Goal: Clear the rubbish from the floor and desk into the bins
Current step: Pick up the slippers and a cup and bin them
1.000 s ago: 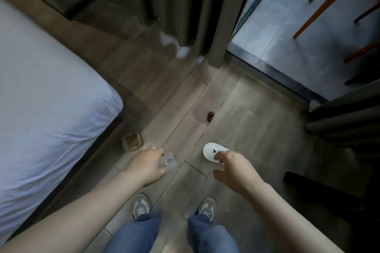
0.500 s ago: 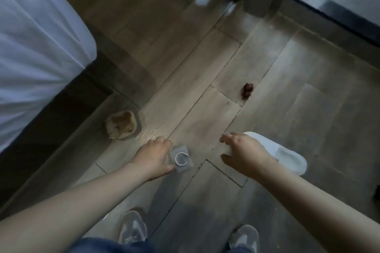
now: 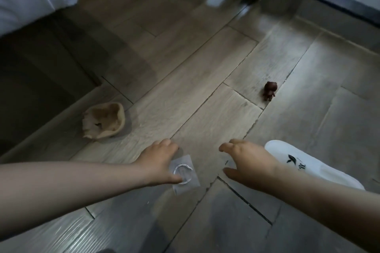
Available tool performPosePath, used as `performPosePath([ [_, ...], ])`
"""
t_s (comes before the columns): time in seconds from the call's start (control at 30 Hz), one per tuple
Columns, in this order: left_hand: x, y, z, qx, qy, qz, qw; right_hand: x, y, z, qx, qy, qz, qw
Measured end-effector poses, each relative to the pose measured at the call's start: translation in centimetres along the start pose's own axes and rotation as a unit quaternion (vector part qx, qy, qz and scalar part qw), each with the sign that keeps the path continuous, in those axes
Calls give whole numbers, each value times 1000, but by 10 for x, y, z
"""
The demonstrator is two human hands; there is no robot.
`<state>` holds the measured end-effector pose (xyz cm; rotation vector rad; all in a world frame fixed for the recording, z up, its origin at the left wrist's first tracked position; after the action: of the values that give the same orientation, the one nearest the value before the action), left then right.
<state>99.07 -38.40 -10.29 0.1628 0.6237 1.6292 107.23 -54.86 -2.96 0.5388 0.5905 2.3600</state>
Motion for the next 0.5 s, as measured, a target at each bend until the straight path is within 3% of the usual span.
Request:
performPosePath([
  [0.3, -27, -9, -20, -9, -41, -15, 999, -16, 10, -10, -7, -15, -21, 1000],
  [0.5, -23, -15, -24, 29, 8, 46, 998, -15, 5, -15, -5, -13, -17, 1000],
])
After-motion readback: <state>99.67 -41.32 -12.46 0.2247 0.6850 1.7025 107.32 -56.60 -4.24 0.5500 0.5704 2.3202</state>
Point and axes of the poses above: each hand's wrist, its own y-axis away from the middle knuckle, its own z-axis out of the back of the hand, x = y × z, the point moved 7 cm from there along -y, towards the middle knuckle, and after that the axes turned 2 degrees about -y, right-handed, at the moved point
